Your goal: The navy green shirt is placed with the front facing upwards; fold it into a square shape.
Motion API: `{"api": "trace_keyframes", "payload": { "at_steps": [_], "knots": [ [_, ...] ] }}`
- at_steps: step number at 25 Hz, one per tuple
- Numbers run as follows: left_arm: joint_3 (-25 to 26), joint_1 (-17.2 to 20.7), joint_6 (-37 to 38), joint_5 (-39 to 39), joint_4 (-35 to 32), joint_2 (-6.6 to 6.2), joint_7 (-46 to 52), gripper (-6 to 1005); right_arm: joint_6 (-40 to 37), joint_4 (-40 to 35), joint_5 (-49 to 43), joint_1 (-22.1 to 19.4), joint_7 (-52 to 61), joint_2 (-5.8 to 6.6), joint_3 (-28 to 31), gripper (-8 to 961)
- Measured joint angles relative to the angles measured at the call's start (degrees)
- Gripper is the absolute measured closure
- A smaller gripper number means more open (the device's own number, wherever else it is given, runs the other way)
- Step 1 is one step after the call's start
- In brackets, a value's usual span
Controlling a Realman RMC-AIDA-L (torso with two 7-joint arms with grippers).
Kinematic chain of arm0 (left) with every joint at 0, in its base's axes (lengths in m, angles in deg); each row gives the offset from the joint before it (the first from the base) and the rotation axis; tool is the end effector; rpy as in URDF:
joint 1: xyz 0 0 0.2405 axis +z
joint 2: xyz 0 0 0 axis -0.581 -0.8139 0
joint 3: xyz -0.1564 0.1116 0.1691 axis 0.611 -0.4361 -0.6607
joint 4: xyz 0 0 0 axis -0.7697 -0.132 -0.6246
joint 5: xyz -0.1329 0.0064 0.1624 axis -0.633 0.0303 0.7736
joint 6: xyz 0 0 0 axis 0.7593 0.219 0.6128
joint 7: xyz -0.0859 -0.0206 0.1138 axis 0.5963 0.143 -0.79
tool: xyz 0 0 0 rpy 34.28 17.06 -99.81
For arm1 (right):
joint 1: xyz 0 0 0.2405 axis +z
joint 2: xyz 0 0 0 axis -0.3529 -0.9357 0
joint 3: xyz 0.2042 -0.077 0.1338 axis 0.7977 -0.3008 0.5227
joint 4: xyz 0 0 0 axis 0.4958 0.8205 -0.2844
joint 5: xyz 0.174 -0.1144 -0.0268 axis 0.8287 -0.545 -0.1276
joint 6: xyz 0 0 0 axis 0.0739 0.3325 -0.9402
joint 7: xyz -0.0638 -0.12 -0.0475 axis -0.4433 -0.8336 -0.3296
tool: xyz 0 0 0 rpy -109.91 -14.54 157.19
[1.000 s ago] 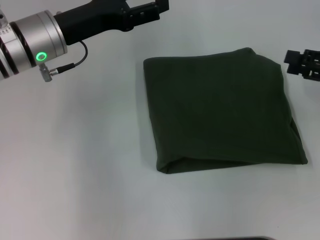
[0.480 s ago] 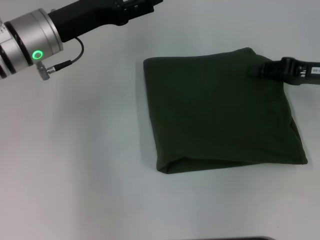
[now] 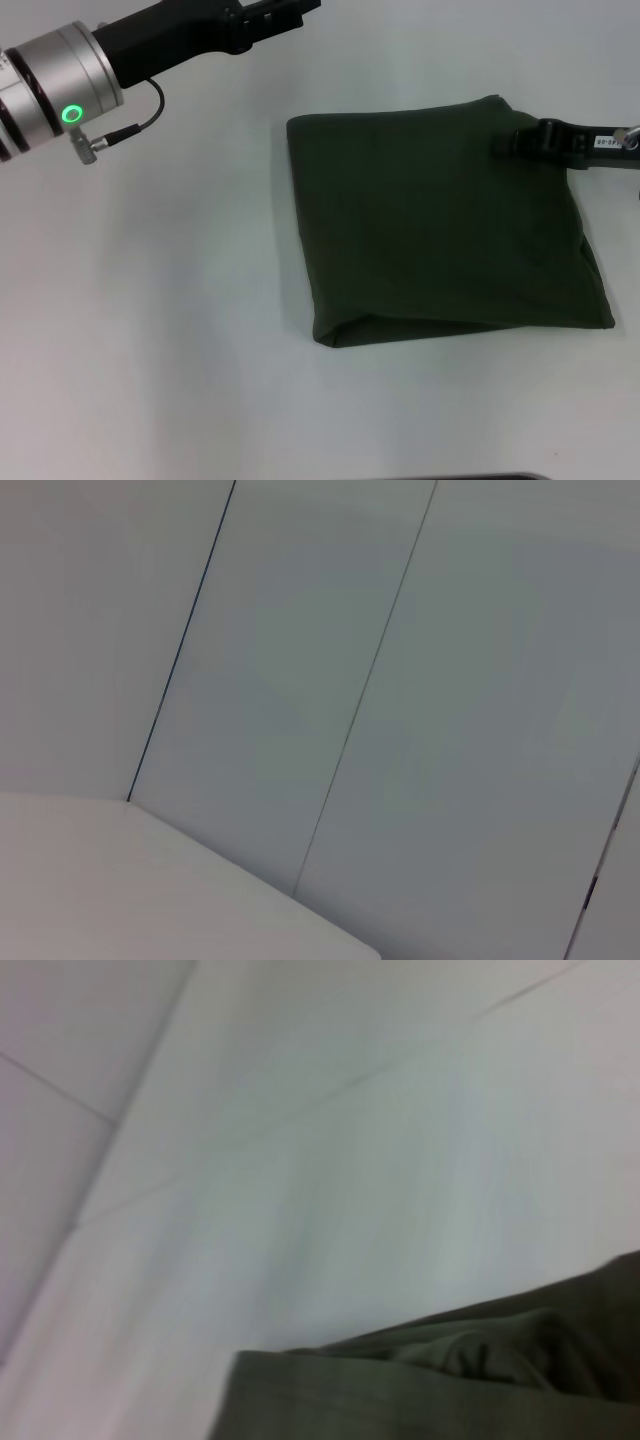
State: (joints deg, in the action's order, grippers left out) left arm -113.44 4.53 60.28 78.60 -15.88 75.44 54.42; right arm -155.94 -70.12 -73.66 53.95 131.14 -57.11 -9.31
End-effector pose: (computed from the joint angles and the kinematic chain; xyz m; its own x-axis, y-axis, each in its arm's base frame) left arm -0.1920 0.3752 -0.0218 0.5651 0.3009 0.7682 0.6086 -0.7807 -0.1419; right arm 0.3215 0.3524 0.0087 0.1858 -0.8386 -0.5121 -0.9772 -0.2121 -0.0072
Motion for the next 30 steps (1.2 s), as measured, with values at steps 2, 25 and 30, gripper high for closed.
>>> {"api": "trace_keyframes", "payload": {
  "at_steps": [2,25,30],
  "knots": [
    [0.1,0.0,0.0,0.0,0.2,-0.03,0.0,90,1.8,0.3,0.0,0.1,0.0,-0.15,-1.1,944],
    [1.4,0.1,0.6,0.0,1.6,-0.01,-0.4,89,0.3,-3.9,7.0,1.6,-3.7,-1.93,-4.7,942],
    [1.4,0.1,0.7,0.0,1.6,-0.01,-0.4,89,6.5,-1.1,2.8,4.4,-2.0,-2.18,-7.7,941]
  ]
}}
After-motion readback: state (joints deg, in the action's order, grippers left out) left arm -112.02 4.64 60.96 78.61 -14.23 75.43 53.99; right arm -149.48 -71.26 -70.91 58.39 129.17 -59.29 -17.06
